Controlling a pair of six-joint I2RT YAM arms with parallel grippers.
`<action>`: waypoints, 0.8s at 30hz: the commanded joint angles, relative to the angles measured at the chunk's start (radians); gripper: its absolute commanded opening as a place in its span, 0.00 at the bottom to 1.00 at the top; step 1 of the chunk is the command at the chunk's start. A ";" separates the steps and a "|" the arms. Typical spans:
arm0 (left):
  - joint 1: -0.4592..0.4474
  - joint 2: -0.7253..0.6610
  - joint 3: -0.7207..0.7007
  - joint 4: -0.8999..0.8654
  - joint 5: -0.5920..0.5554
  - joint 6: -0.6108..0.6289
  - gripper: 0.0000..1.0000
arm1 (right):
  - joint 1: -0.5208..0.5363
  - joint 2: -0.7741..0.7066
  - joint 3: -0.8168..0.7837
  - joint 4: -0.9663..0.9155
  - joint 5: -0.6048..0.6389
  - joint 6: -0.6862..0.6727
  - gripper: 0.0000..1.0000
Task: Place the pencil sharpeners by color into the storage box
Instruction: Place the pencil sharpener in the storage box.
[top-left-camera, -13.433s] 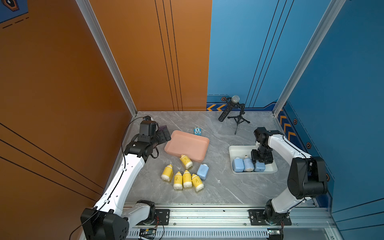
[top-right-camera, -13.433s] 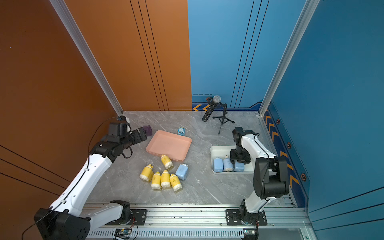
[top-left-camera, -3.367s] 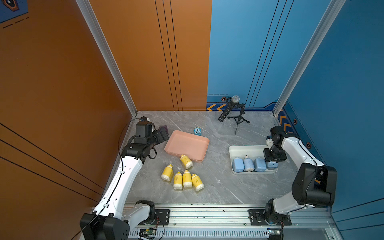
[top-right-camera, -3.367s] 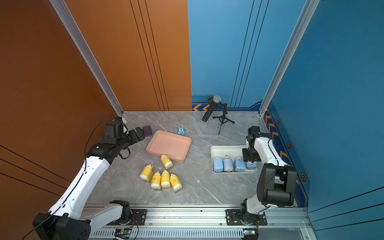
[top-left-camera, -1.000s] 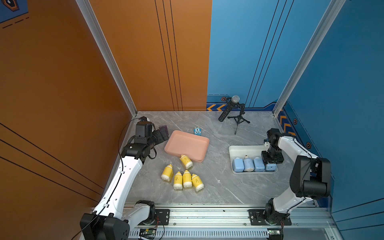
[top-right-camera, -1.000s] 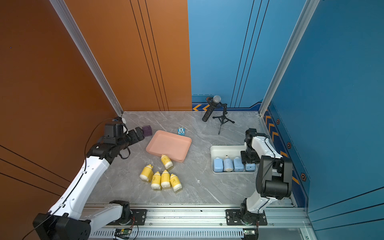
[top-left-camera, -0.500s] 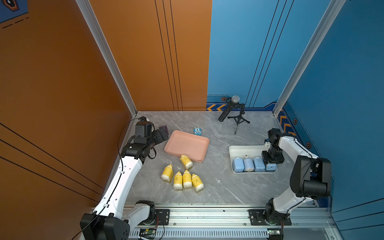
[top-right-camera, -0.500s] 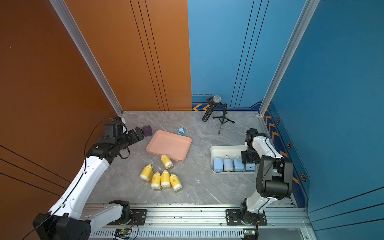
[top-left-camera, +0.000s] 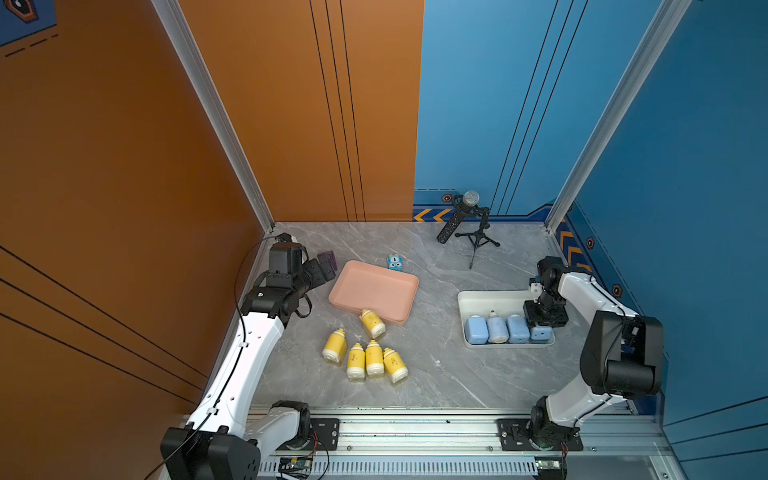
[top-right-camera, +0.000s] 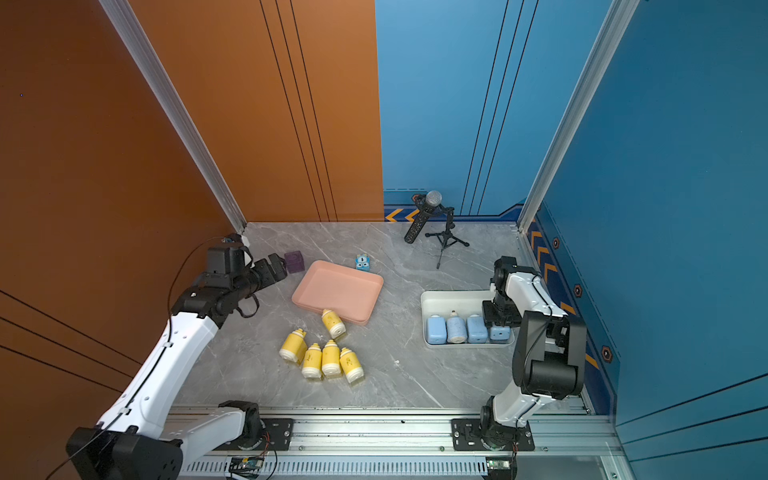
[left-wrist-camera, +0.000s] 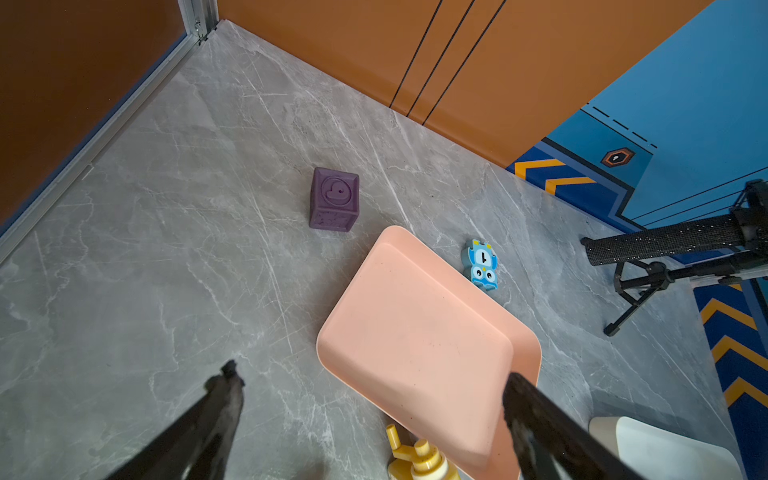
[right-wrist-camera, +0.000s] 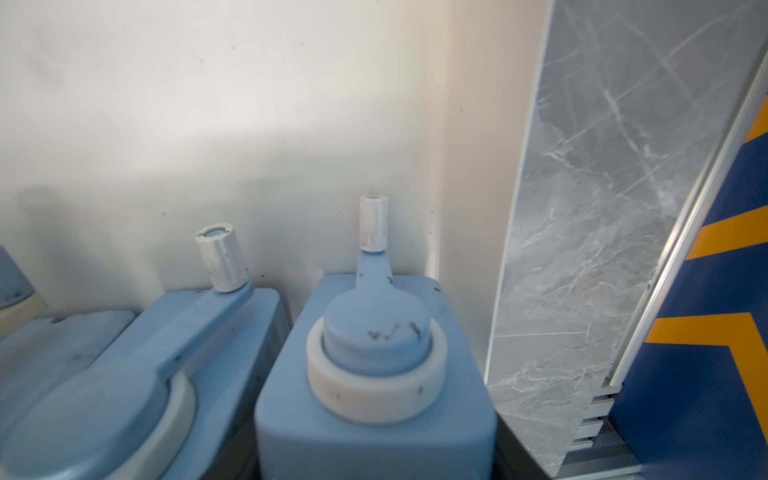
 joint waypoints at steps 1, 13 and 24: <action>0.010 0.003 -0.011 0.025 0.014 -0.003 0.98 | -0.005 -0.018 0.017 0.018 -0.024 -0.010 0.46; 0.013 0.004 -0.010 0.026 0.020 -0.006 0.98 | -0.006 -0.002 -0.009 0.038 -0.035 0.001 0.50; 0.014 0.003 -0.011 0.027 0.022 -0.006 0.98 | -0.006 -0.003 0.000 0.016 -0.014 0.007 0.65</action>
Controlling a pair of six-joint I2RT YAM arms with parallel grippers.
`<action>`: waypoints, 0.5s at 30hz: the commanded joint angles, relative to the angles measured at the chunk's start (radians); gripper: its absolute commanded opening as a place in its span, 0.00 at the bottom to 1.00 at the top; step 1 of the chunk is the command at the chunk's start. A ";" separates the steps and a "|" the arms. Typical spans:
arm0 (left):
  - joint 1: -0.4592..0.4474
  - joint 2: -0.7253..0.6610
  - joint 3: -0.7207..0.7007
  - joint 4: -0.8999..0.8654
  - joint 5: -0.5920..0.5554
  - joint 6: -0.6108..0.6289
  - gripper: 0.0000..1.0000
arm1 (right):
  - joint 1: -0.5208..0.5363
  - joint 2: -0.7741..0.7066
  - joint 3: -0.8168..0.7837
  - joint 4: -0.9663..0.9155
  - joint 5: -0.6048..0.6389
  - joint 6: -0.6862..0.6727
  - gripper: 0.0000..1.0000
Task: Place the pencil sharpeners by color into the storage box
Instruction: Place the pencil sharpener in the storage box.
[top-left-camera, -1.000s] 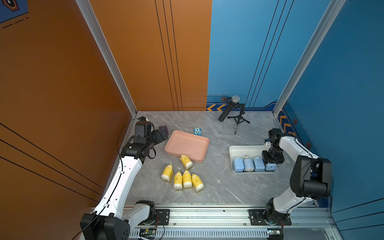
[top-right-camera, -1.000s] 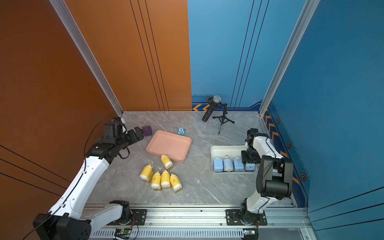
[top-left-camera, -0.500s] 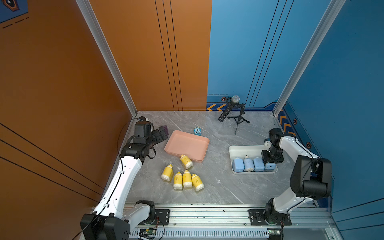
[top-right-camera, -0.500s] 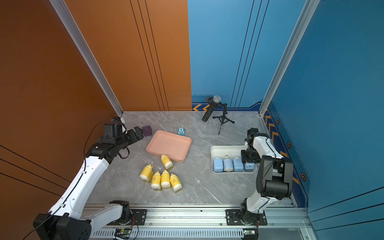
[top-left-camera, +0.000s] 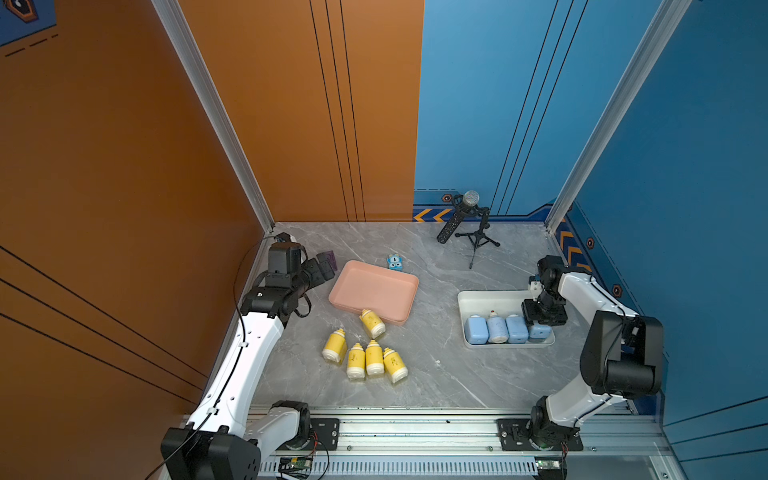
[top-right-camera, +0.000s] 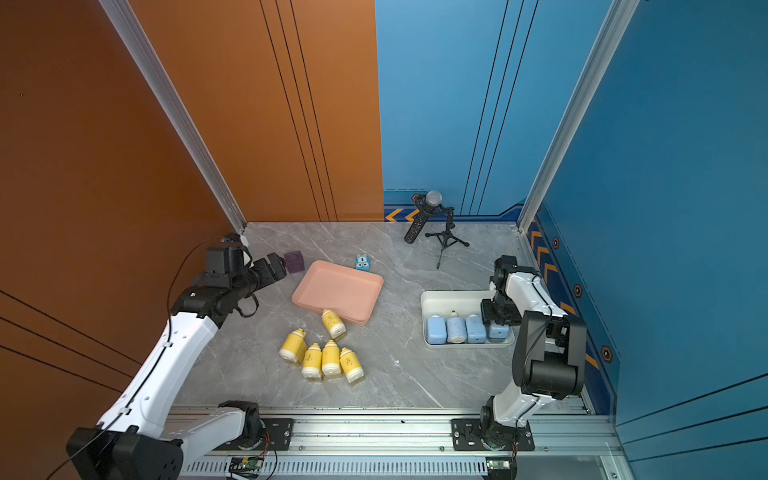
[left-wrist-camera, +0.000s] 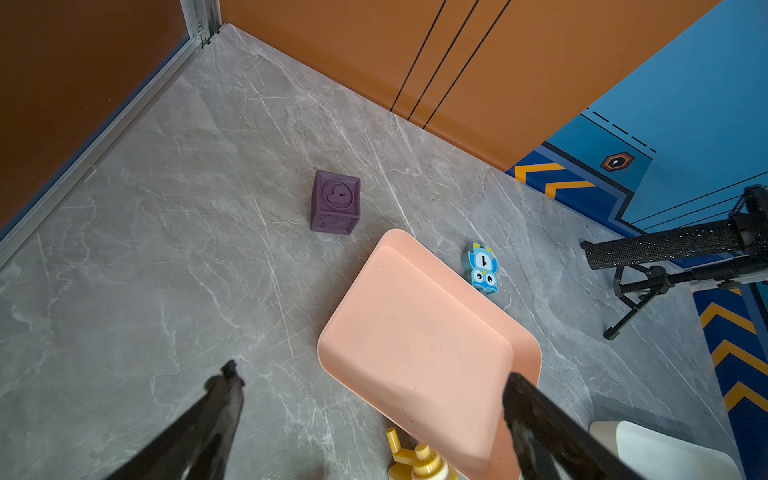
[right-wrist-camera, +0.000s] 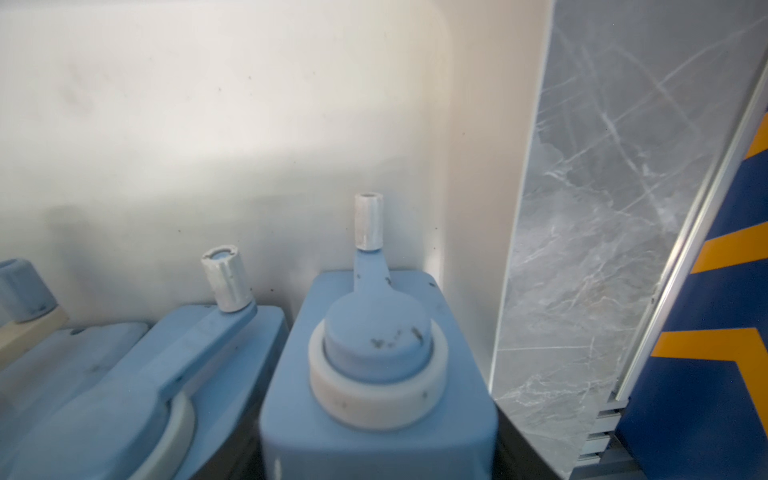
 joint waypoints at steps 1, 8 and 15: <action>0.008 0.003 -0.011 0.022 0.020 -0.007 0.98 | -0.004 -0.004 0.001 -0.013 0.000 0.008 0.65; 0.008 0.003 -0.011 0.023 0.022 -0.007 0.98 | -0.005 -0.012 0.008 -0.024 0.012 0.005 0.66; 0.009 0.006 -0.011 0.025 0.026 -0.009 0.98 | -0.005 -0.014 0.049 -0.055 0.033 0.002 0.65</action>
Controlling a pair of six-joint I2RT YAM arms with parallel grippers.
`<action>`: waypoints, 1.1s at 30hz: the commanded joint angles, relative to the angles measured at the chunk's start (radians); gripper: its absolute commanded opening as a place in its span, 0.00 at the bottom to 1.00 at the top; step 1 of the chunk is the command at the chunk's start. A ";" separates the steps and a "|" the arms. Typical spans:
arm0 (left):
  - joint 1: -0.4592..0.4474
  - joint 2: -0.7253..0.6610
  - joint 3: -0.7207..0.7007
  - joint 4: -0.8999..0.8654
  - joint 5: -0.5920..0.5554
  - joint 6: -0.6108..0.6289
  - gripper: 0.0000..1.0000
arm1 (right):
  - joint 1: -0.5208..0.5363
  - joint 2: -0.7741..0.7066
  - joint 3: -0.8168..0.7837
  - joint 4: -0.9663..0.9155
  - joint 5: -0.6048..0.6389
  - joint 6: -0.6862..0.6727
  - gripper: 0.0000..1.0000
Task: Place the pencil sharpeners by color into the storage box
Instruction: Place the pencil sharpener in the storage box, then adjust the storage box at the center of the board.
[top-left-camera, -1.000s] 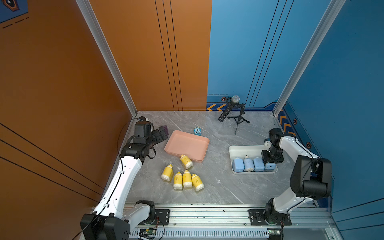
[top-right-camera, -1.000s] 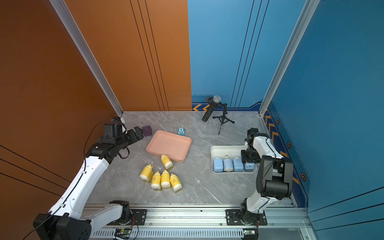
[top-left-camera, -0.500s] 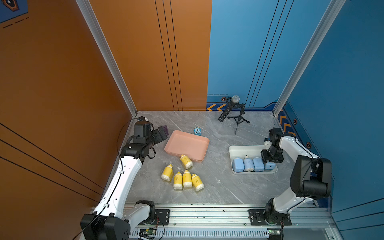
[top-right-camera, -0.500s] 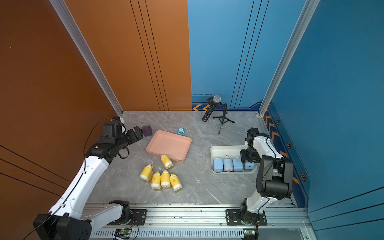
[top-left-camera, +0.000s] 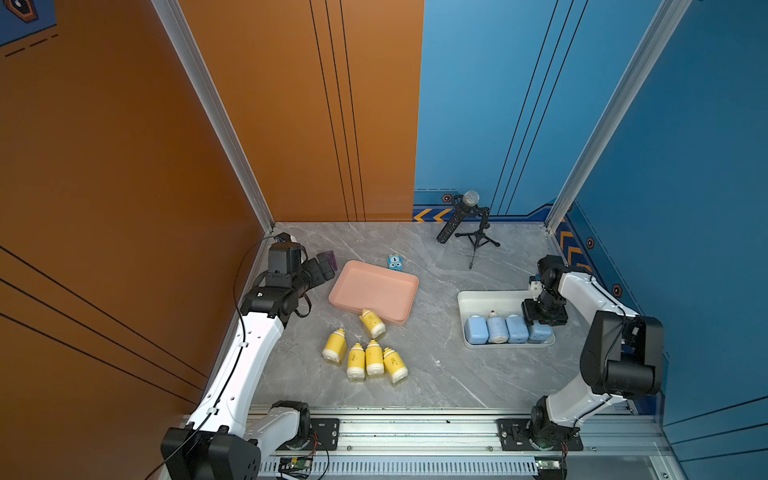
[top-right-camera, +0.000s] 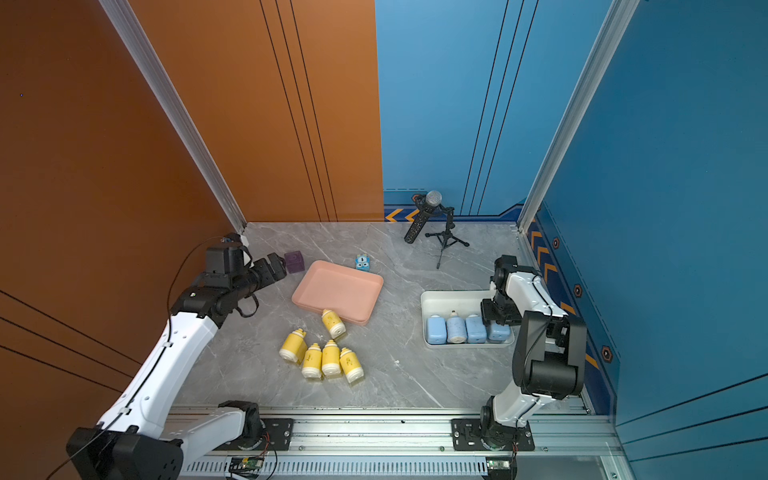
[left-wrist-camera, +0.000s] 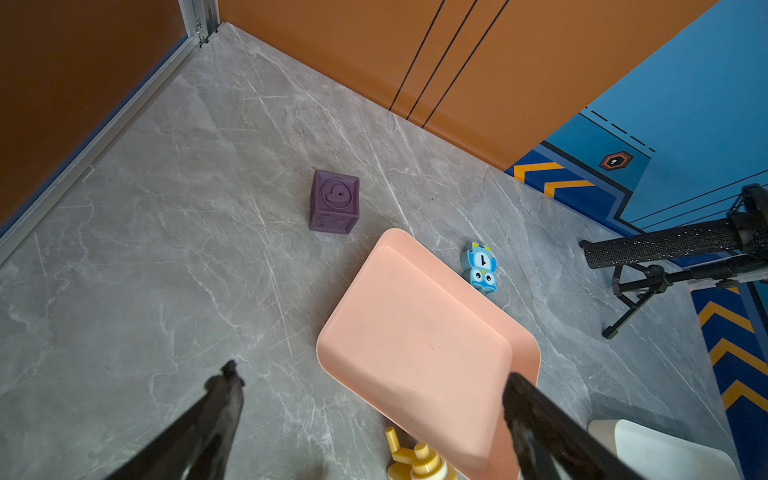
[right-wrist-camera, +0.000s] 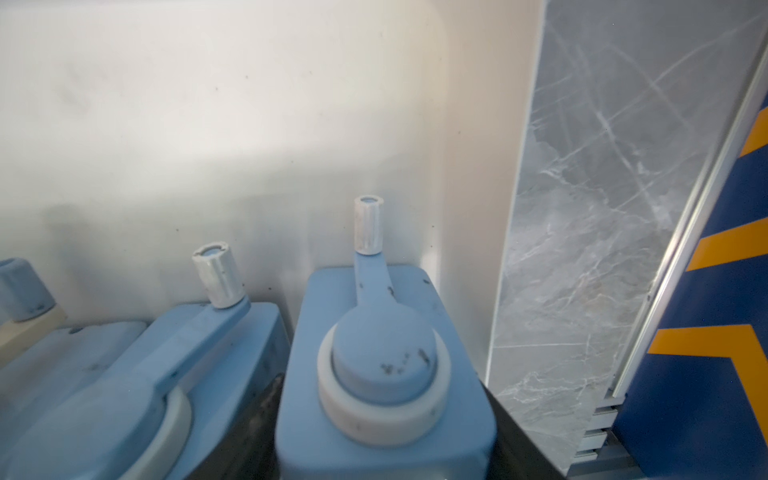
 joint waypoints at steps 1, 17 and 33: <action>0.009 0.005 -0.010 0.024 0.024 -0.009 0.98 | -0.005 -0.015 0.045 -0.048 0.030 0.002 0.65; 0.011 0.008 -0.012 0.026 0.029 -0.014 0.98 | 0.025 -0.025 0.186 -0.134 0.026 -0.004 0.65; -0.025 0.067 0.002 0.024 0.032 0.033 0.99 | 0.173 -0.172 0.283 -0.078 0.023 0.091 0.59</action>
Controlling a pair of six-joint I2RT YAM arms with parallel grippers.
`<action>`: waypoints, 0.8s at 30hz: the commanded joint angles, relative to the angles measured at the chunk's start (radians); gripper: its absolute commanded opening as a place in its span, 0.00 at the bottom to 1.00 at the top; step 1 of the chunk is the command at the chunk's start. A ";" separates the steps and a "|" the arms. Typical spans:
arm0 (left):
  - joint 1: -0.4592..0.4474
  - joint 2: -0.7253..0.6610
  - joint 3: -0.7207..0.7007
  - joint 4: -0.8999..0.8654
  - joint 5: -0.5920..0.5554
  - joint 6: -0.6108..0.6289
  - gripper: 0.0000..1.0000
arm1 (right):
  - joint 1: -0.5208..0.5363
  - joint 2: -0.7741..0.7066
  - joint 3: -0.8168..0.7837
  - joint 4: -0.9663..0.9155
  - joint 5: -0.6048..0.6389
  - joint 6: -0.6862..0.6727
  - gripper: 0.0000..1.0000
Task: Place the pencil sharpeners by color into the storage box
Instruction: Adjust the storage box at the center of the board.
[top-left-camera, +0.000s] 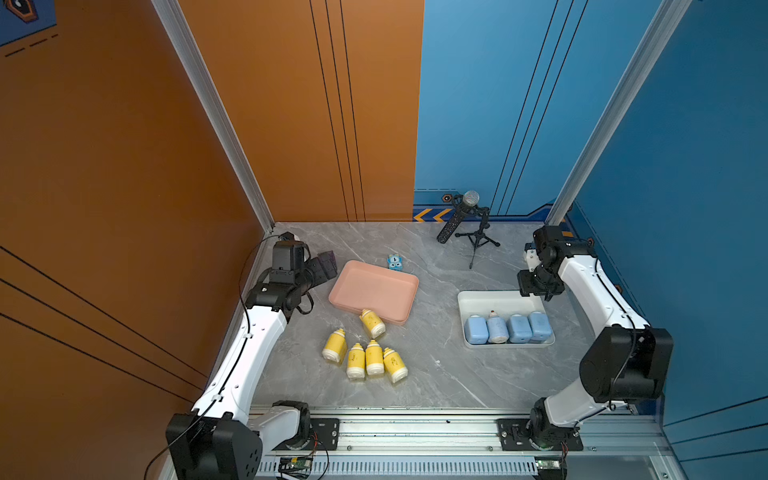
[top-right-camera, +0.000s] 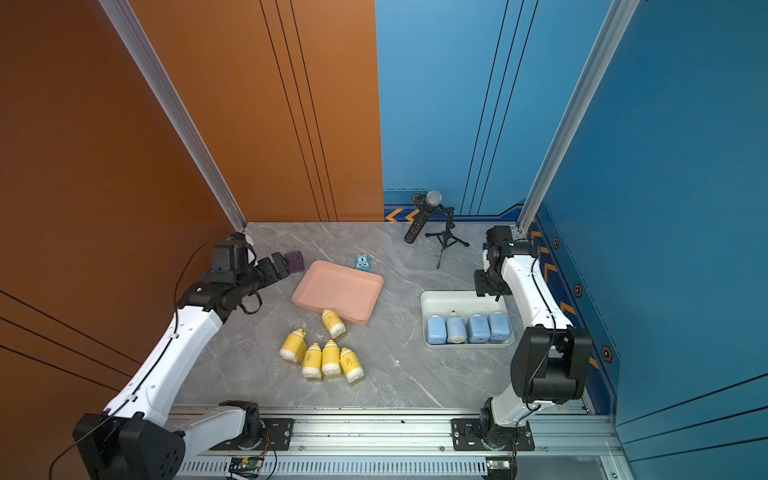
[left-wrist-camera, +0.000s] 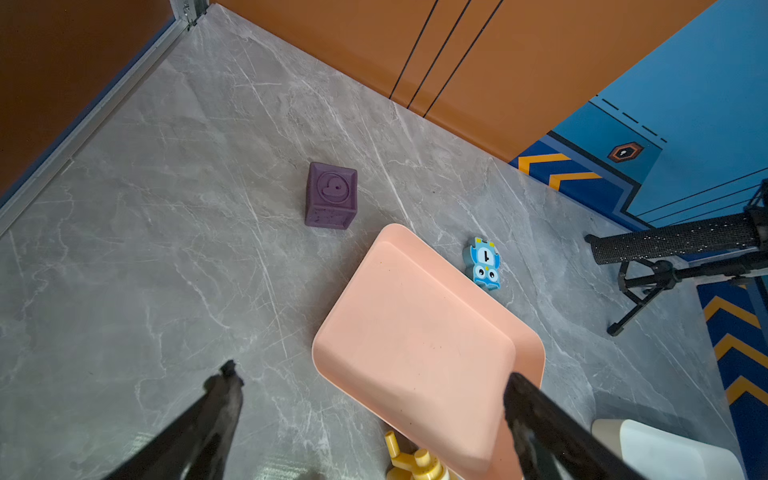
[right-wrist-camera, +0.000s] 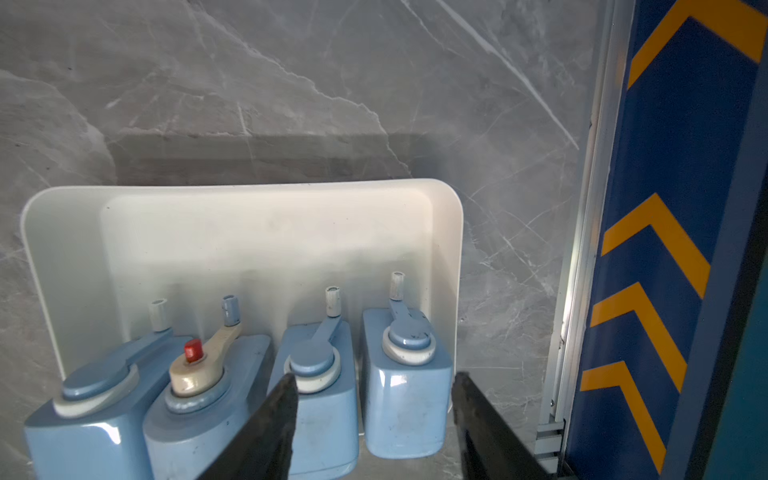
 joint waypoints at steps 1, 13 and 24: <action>-0.027 0.020 0.006 0.001 0.019 0.038 0.99 | 0.057 -0.133 -0.001 0.022 0.018 0.046 0.59; -0.336 0.221 0.196 -0.162 -0.062 0.193 0.98 | 0.167 -0.557 -0.158 0.009 0.021 0.200 0.60; -0.560 0.504 0.470 -0.404 -0.103 0.211 0.98 | 0.170 -0.734 -0.260 -0.034 -0.019 0.187 0.63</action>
